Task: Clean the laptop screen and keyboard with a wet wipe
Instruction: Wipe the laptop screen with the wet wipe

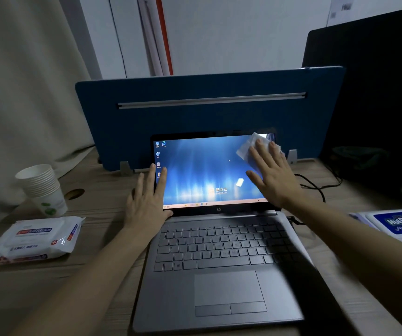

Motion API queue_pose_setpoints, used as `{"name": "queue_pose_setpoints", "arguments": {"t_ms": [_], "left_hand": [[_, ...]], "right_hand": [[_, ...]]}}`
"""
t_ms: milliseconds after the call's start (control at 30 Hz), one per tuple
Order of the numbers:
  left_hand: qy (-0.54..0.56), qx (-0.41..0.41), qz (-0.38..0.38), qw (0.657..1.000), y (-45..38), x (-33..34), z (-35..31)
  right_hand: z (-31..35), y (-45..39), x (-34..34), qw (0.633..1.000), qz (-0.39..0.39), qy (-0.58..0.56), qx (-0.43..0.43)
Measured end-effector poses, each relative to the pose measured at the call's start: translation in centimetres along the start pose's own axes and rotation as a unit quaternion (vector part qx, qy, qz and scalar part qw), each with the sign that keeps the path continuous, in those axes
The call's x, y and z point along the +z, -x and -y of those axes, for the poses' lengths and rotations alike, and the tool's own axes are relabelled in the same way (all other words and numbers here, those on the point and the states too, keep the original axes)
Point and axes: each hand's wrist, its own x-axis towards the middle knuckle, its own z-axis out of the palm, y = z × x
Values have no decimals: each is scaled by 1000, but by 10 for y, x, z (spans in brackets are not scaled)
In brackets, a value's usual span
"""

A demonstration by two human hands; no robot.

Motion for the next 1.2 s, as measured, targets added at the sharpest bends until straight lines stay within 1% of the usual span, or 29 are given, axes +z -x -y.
{"name": "queue_pose_setpoints", "arguments": {"t_ms": [167, 233, 433, 667, 933, 1200], "left_hand": [[2, 1, 0, 1000, 0, 0, -1], [-2, 1, 2, 1000, 0, -1, -1], [7, -1, 1, 1000, 2, -4, -3], [-2, 0, -1, 1000, 2, -2, -2], [-5, -2, 5, 1000, 3, -5, -7], [-12, 0, 5, 1000, 6, -7, -4]], "right_hand": [[-2, 25, 13, 1000, 10, 11, -13], [-3, 18, 7, 1000, 2, 14, -21], [-3, 6, -2, 1000, -7, -9, -3], [-2, 56, 24, 998, 40, 18, -36], [-9, 38, 6, 999, 38, -5, -34], [-14, 78, 17, 994, 78, -6, -77]]}}
